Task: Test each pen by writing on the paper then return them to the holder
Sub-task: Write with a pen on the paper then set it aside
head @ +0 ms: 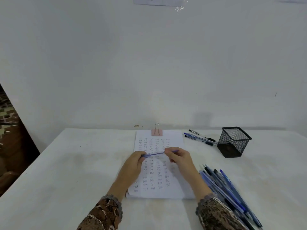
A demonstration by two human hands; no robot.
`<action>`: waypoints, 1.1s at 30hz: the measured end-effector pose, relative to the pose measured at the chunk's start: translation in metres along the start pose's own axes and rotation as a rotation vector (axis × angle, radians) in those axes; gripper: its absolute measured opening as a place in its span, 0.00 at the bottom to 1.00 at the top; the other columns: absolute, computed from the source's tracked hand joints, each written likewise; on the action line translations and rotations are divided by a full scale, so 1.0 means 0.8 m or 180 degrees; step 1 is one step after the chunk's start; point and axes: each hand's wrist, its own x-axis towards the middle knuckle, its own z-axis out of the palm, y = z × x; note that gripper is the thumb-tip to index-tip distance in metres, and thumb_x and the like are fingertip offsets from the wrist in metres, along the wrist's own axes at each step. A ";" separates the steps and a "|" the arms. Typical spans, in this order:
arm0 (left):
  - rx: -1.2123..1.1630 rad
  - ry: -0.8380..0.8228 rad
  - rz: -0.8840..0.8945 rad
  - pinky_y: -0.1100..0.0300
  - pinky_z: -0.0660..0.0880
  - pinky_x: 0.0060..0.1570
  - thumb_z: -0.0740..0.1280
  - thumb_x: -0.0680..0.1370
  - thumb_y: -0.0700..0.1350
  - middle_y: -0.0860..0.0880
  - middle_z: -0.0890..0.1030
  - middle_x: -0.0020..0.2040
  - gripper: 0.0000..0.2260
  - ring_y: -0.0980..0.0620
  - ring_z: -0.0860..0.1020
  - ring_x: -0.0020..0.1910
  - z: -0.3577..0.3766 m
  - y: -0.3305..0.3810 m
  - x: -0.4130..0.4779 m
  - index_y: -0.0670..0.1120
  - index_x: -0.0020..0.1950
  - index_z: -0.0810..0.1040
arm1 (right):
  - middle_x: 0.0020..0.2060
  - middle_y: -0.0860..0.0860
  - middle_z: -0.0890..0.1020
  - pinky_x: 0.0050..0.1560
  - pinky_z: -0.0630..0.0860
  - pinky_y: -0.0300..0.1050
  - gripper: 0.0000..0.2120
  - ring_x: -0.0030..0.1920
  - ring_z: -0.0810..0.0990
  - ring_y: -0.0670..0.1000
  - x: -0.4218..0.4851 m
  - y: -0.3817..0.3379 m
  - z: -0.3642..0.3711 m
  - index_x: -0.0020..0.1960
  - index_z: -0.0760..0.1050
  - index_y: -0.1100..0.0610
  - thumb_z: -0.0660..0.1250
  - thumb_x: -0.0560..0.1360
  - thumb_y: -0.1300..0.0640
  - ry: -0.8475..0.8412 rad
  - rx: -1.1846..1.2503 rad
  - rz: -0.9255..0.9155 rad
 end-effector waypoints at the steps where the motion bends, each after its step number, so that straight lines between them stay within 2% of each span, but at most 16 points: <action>1: -0.0030 0.0029 0.0035 0.72 0.68 0.49 0.57 0.80 0.41 0.54 0.75 0.51 0.09 0.58 0.73 0.49 -0.001 0.001 0.000 0.46 0.58 0.74 | 0.37 0.50 0.83 0.38 0.73 0.32 0.02 0.38 0.79 0.46 -0.001 -0.010 -0.009 0.42 0.82 0.57 0.73 0.70 0.60 -0.0157 -0.0475 0.0055; 4: -0.0076 0.0031 0.0058 0.66 0.71 0.52 0.58 0.80 0.47 0.57 0.72 0.54 0.14 0.60 0.72 0.48 -0.002 0.003 -0.002 0.52 0.66 0.68 | 0.37 0.48 0.84 0.38 0.71 0.30 0.04 0.39 0.80 0.43 -0.002 -0.034 -0.026 0.38 0.81 0.51 0.73 0.70 0.59 -0.0523 -0.2147 0.0155; 5: -0.0051 0.0072 0.0053 0.65 0.70 0.53 0.58 0.80 0.50 0.58 0.72 0.56 0.17 0.60 0.72 0.50 -0.002 0.002 -0.003 0.53 0.69 0.64 | 0.36 0.47 0.84 0.39 0.71 0.32 0.06 0.39 0.80 0.43 -0.002 -0.038 -0.028 0.38 0.79 0.51 0.71 0.71 0.59 -0.0426 -0.2315 0.0088; 6: 0.0005 0.0155 0.0066 0.64 0.69 0.56 0.57 0.80 0.52 0.59 0.71 0.59 0.20 0.60 0.71 0.54 -0.001 -0.001 -0.003 0.53 0.72 0.61 | 0.35 0.46 0.83 0.38 0.70 0.33 0.06 0.39 0.79 0.45 -0.003 -0.040 -0.028 0.38 0.78 0.52 0.69 0.73 0.60 -0.0251 -0.2169 0.0014; 7: 0.0093 0.0220 0.0058 0.62 0.67 0.61 0.56 0.80 0.53 0.58 0.69 0.63 0.21 0.59 0.70 0.60 0.000 -0.005 -0.002 0.52 0.73 0.59 | 0.35 0.46 0.82 0.37 0.69 0.35 0.06 0.38 0.77 0.46 -0.005 -0.041 -0.028 0.40 0.77 0.53 0.66 0.75 0.60 -0.0068 -0.1707 -0.0015; 9: 0.0407 0.0175 -0.0042 0.58 0.60 0.68 0.54 0.80 0.54 0.53 0.65 0.71 0.24 0.56 0.64 0.69 0.002 -0.012 0.001 0.49 0.75 0.57 | 0.34 0.44 0.79 0.37 0.68 0.38 0.07 0.36 0.72 0.47 -0.011 -0.034 -0.024 0.46 0.76 0.55 0.60 0.79 0.56 0.0018 -0.0395 0.0183; 11: 0.0763 -0.0071 -0.0202 0.57 0.55 0.71 0.52 0.80 0.53 0.50 0.60 0.74 0.25 0.52 0.59 0.73 0.004 -0.014 0.003 0.47 0.75 0.56 | 0.35 0.46 0.77 0.35 0.67 0.39 0.10 0.34 0.70 0.46 -0.018 -0.016 -0.016 0.52 0.76 0.55 0.56 0.81 0.55 -0.0081 0.0653 0.0379; 12: 0.0896 -0.0183 -0.0268 0.57 0.54 0.71 0.53 0.80 0.52 0.50 0.59 0.75 0.24 0.51 0.58 0.73 0.005 -0.014 0.004 0.46 0.75 0.57 | 0.36 0.48 0.77 0.34 0.66 0.39 0.10 0.33 0.69 0.46 -0.022 -0.005 -0.014 0.51 0.75 0.56 0.55 0.81 0.56 -0.0078 0.0797 0.0405; 16: 0.1120 -0.0338 -0.0315 0.58 0.52 0.71 0.52 0.80 0.51 0.49 0.60 0.74 0.22 0.52 0.60 0.72 0.006 -0.013 0.005 0.45 0.74 0.60 | 0.35 0.54 0.76 0.30 0.71 0.36 0.09 0.28 0.73 0.46 -0.030 0.023 -0.010 0.42 0.70 0.61 0.57 0.80 0.60 0.0071 0.0886 0.0310; 20: 0.1103 -0.0364 -0.0304 0.57 0.53 0.71 0.52 0.80 0.51 0.49 0.60 0.74 0.23 0.51 0.60 0.72 0.005 -0.012 0.004 0.44 0.74 0.61 | 0.31 0.55 0.78 0.35 0.78 0.37 0.07 0.31 0.80 0.50 -0.032 0.029 -0.019 0.42 0.68 0.61 0.62 0.76 0.69 0.0275 0.0724 -0.0044; 23: 0.1111 -0.0359 -0.0328 0.57 0.53 0.71 0.54 0.81 0.49 0.49 0.60 0.74 0.22 0.51 0.60 0.72 0.005 -0.012 0.004 0.44 0.74 0.61 | 0.24 0.53 0.73 0.25 0.69 0.37 0.11 0.23 0.71 0.49 -0.035 0.030 -0.026 0.39 0.67 0.59 0.65 0.74 0.71 0.0357 0.0225 -0.0301; 27: 0.1128 -0.0338 -0.0345 0.57 0.53 0.71 0.55 0.81 0.48 0.49 0.60 0.74 0.21 0.51 0.60 0.72 0.006 -0.010 0.004 0.45 0.74 0.61 | 0.26 0.45 0.61 0.31 0.57 0.39 0.26 0.27 0.58 0.47 -0.033 0.040 -0.020 0.27 0.57 0.50 0.61 0.69 0.77 0.0548 -0.0083 -0.0258; 30: 0.1130 -0.0311 -0.0359 0.57 0.53 0.71 0.55 0.81 0.47 0.49 0.61 0.74 0.21 0.50 0.61 0.71 0.005 -0.009 0.004 0.45 0.73 0.61 | 0.24 0.46 0.64 0.29 0.62 0.37 0.27 0.24 0.62 0.46 -0.041 0.037 -0.007 0.22 0.59 0.51 0.65 0.74 0.67 0.0656 -0.0358 -0.0403; 32: 0.1127 -0.0299 -0.0354 0.57 0.54 0.71 0.55 0.80 0.47 0.49 0.61 0.74 0.21 0.50 0.62 0.71 0.006 -0.008 0.003 0.44 0.73 0.62 | 0.21 0.48 0.67 0.28 0.65 0.33 0.26 0.22 0.66 0.43 -0.045 0.034 -0.003 0.22 0.63 0.54 0.63 0.78 0.59 0.0741 -0.0440 -0.0499; 33: 0.1123 -0.0300 -0.0349 0.57 0.53 0.71 0.55 0.80 0.47 0.49 0.61 0.74 0.21 0.50 0.61 0.71 0.006 -0.007 0.003 0.44 0.73 0.62 | 0.20 0.48 0.68 0.27 0.66 0.32 0.26 0.22 0.67 0.42 -0.045 0.034 -0.003 0.22 0.63 0.54 0.62 0.78 0.58 0.0763 -0.0429 -0.0523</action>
